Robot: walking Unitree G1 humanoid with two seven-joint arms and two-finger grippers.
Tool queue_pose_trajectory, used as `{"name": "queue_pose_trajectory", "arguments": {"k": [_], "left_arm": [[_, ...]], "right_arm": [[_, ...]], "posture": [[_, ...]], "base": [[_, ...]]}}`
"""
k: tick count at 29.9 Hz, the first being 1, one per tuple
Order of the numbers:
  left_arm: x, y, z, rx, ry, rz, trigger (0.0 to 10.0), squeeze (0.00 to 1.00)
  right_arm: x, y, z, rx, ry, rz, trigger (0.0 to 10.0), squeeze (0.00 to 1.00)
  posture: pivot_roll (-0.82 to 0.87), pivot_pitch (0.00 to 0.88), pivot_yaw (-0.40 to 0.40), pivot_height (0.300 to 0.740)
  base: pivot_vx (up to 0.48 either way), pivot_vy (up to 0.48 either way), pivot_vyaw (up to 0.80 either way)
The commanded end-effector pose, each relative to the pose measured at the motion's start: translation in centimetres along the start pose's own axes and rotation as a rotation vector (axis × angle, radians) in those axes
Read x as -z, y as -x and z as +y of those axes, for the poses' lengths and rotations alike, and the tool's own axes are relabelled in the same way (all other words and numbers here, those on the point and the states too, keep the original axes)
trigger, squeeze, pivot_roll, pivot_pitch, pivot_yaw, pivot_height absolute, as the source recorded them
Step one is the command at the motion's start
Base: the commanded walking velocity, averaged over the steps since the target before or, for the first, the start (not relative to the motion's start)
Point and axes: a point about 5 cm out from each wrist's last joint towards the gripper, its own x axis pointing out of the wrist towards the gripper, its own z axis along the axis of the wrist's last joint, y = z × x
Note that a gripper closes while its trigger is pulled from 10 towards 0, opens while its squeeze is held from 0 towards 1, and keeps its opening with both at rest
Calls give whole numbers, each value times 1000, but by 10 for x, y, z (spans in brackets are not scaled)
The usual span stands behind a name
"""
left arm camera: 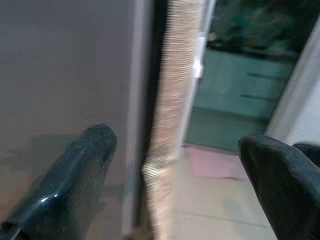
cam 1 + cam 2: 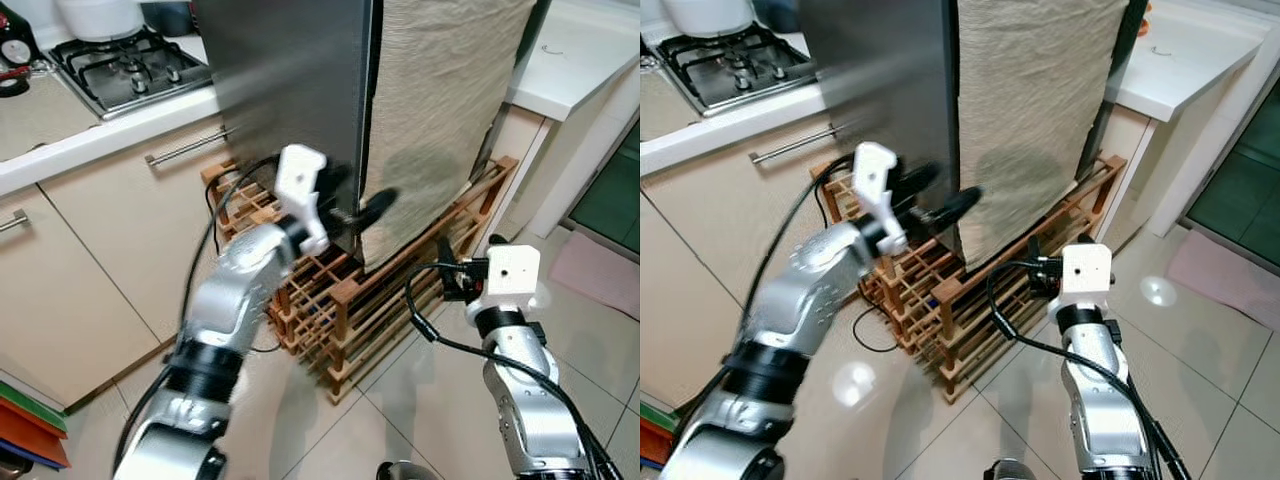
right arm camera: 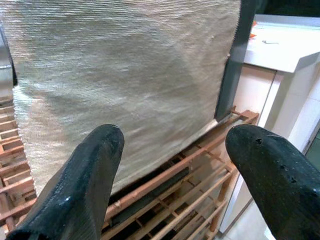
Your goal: Restocking fridge
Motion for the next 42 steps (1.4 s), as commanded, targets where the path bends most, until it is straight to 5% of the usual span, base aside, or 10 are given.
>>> {"name": "queue_pose_trajectory", "arguments": {"k": [1, 22, 29, 35, 42], "left_arm": [[-3, 1, 1, -29, -51, -6, 10000, 0], [3, -8, 4, -66, -62, 13, 10000, 0], [18, -9, 26, -351, 50, 68, 10000, 0], [34, -7, 12, -263, 60, 128, 10000, 0], [28, 1, -16, -43, 142, 31, 10000, 0]], "right_arm": [[-2, -4, 0, 5, 4, -15, 10000, 0], [-4, -9, 4, -9, 6, -30, 10000, 0], [-5, -7, -6, 71, 31, -49, 10000, 0], [-5, -6, -7, 85, 34, -51, 10000, 0], [-4, -8, -5, 85, 37, -47, 10000, 0]], "posture": [[-97, 0, 42, 740], [-118, 0, 33, 740], [-122, 0, 34, 740], [-122, 0, 37, 740], [-121, 0, 39, 740]], "base": [[0, 0, 0], [0, 366, -597], [0, 67, -368], [0, 0, 0], [0, -67, 0]]}}
